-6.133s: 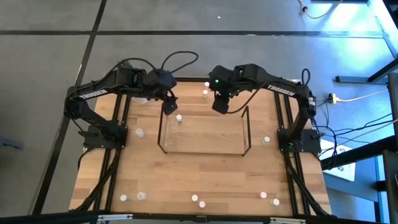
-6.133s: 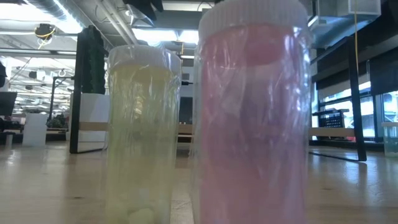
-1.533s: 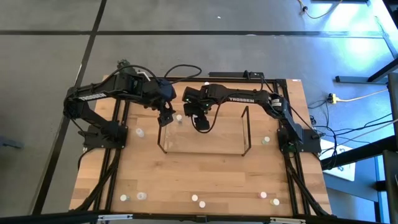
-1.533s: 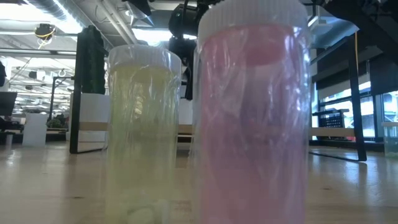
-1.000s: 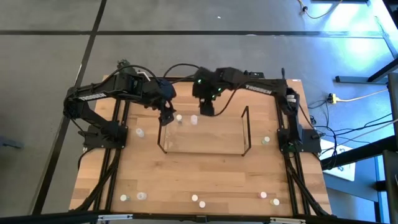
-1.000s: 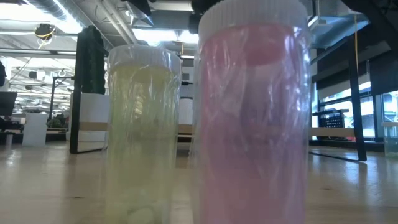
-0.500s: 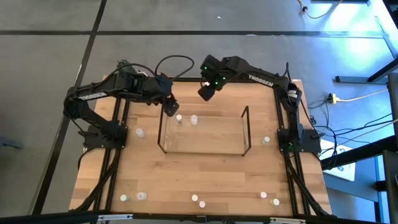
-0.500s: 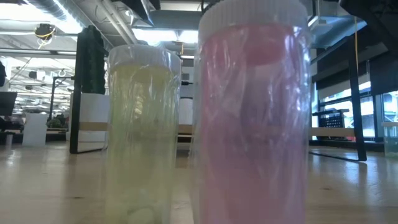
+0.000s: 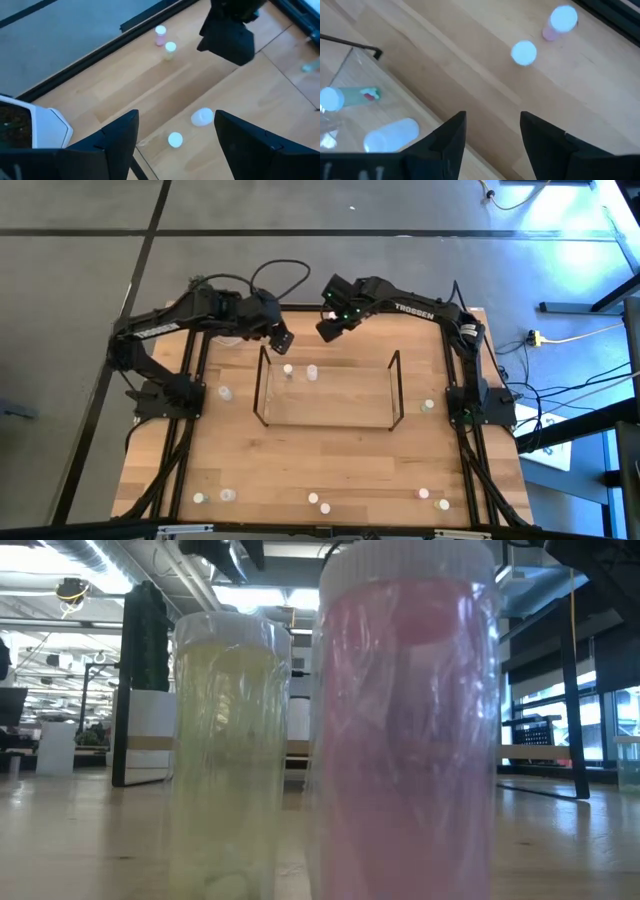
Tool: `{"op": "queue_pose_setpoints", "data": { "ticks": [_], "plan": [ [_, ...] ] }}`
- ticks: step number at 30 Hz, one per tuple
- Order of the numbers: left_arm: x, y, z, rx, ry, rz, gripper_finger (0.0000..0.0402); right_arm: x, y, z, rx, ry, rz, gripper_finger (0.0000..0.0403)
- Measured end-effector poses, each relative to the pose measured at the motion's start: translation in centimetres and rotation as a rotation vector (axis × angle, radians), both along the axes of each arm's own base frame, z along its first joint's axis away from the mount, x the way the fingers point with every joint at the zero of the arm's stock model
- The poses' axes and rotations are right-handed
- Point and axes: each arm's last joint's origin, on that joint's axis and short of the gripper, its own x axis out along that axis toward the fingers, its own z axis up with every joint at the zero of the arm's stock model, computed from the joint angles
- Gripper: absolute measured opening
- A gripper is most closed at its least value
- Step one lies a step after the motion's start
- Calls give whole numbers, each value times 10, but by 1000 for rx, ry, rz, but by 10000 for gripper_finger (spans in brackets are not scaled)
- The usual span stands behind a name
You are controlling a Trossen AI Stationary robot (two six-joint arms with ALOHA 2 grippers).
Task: Pick and place medicine bottles onto shelf by color
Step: Put the top yellow pill bottle on the shelf
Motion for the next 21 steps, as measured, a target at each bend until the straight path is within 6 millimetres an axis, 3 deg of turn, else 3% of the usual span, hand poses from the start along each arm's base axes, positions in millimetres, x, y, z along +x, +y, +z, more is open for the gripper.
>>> {"op": "queue_pose_setpoints", "data": {
  "ticks": [7,21],
  "plan": [
    [17,17,-17,-4,85,1,255,1,-1,1,-7,-12,2,187],
    [15,22,-18,8,105,-11,255,1,0,0,-6,-12,4,187]
  ]
}}
